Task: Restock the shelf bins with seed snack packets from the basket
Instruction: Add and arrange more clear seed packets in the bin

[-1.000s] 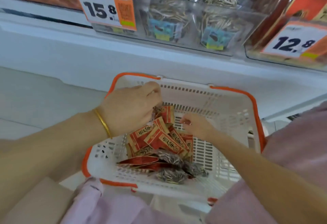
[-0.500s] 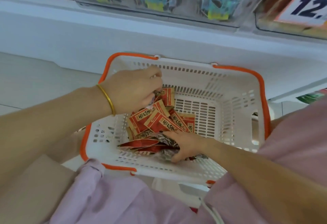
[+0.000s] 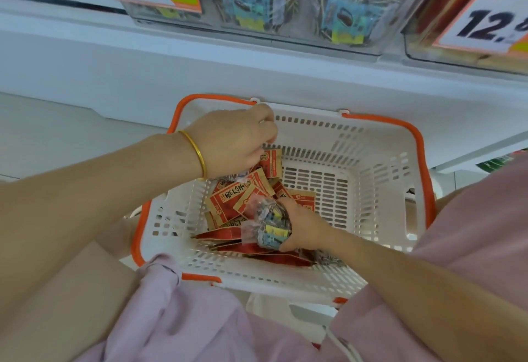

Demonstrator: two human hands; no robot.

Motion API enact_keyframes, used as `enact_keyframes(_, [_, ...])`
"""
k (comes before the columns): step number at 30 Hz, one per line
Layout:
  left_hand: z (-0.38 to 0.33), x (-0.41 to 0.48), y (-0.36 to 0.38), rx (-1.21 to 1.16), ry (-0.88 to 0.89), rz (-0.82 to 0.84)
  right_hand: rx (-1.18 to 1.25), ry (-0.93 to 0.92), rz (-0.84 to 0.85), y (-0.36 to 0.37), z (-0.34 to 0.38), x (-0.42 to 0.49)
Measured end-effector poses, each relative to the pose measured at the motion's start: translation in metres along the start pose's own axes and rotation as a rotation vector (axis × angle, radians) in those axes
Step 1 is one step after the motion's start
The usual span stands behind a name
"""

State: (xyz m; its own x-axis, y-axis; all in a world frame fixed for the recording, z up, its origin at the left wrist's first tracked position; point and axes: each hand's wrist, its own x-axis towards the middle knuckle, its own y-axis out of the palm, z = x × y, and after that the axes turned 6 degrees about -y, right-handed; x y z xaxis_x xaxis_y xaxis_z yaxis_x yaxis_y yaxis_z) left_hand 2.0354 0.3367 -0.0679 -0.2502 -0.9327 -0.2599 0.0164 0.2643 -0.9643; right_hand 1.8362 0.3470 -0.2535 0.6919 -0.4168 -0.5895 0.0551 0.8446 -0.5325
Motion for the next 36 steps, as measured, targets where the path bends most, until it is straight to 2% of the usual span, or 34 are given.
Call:
enact_keyframes(2, [0.000, 0.004, 0.003, -0.010, -0.003, 0.047, 0.090, 0.015, 0.045, -0.034, 0.010, -0.007])
enact_keyframes(5, [0.001, 0.011, 0.007, -0.104, -0.018, 0.148, 0.114, -0.066, 0.106, -0.090, 0.036, -0.031])
enact_keyframes(10, [-0.007, 0.022, 0.008, -0.394, -0.154, 0.316, 0.116, -0.201, 0.025, -0.137, 0.066, -0.070])
enact_keyframes(13, [-0.002, 0.025, 0.003, -0.554, -0.207, 0.362, 0.133, -0.210, -0.066, -0.144, 0.065, -0.080])
enact_keyframes(15, [0.001, 0.024, 0.000, -0.611, -0.249, 0.344, 0.278, -0.199, -0.180, -0.147, 0.063, -0.086])
enact_keyframes(18, [0.007, 0.021, -0.001, -0.778, -0.402, 0.231, 0.423, -0.169, -0.383, -0.157, 0.058, -0.098])
enact_keyframes(22, [0.013, 0.017, -0.007, -1.148, -0.568, 0.169, 0.525, -0.256, -0.320, -0.170, 0.051, -0.109])
enact_keyframes(25, [0.007, 0.015, -0.012, -1.327, -0.570, 0.195, 0.654, -0.312, -0.343, -0.168, 0.051, -0.106])
enact_keyframes(28, [-0.001, 0.013, -0.017, -1.468, -0.560, 0.185, 0.810, -0.334, -0.458, -0.164, 0.053, -0.101])
enact_keyframes(32, [-0.004, 0.012, -0.021, -1.499, -0.500, 0.174, 0.912, -0.334, -0.561, -0.159, 0.055, -0.101])
enact_keyframes(36, [-0.005, 0.008, -0.026, -1.549, -0.405, 0.213, 1.095, -0.392, -0.571, -0.155, 0.061, -0.104])
